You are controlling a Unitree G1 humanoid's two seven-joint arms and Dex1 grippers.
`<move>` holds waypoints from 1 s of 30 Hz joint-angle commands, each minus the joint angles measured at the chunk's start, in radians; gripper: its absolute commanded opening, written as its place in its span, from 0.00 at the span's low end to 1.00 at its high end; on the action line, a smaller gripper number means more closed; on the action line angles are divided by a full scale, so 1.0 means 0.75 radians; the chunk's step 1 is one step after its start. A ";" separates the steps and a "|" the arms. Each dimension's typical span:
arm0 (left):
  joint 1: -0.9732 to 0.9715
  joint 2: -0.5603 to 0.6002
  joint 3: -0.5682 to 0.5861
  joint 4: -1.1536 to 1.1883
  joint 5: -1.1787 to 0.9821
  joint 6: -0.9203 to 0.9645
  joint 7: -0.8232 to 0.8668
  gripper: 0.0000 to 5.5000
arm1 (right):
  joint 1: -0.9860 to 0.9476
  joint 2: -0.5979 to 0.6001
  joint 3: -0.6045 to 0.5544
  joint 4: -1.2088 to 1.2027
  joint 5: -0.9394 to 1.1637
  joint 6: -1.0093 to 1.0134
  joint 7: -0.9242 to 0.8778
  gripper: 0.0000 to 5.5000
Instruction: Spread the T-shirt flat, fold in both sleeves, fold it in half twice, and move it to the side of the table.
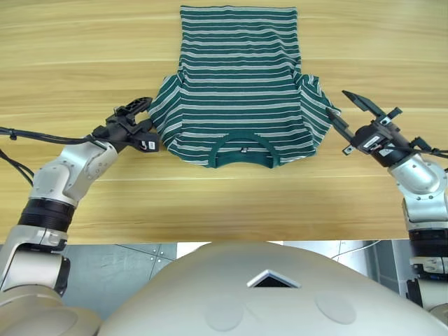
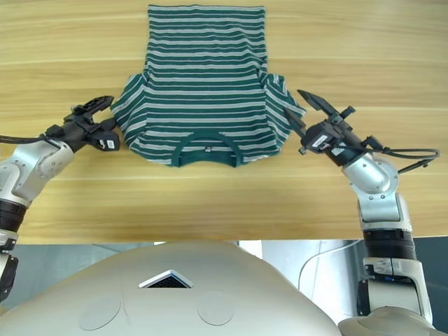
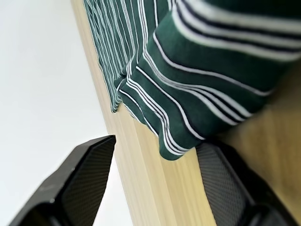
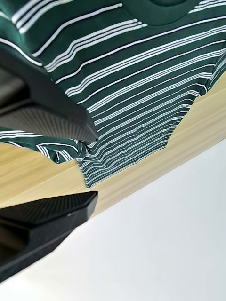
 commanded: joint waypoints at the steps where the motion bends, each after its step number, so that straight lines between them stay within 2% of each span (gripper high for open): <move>1: 0.025 -0.003 -0.046 0.053 0.008 0.021 -0.019 0.57 | -0.007 -0.002 -0.012 0.004 -0.004 0.017 0.001 0.35; 11: -0.007 -0.008 -0.093 0.112 -0.009 0.032 -0.017 0.27 | -0.003 0.004 -0.013 0.005 -0.003 0.020 -0.004 0.35; 13: -0.012 -0.006 -0.105 0.117 -0.016 0.029 -0.022 0.17 | 0.001 0.006 -0.015 -0.001 -0.003 0.024 -0.004 0.35; 19: -0.029 -0.008 -0.130 0.138 -0.019 0.024 -0.020 0.03 | 0.009 0.007 -0.017 -0.003 -0.003 0.024 -0.006 0.35; 25: -0.018 -0.009 -0.129 0.136 -0.031 0.032 0.012 0.00 | 0.009 0.014 -0.016 0.000 -0.007 0.026 -0.013 0.35; 30: 0.042 -0.090 -0.042 0.045 -0.095 0.095 0.182 0.00 | 0.011 0.019 -0.013 0.013 -0.008 0.018 -0.017 0.35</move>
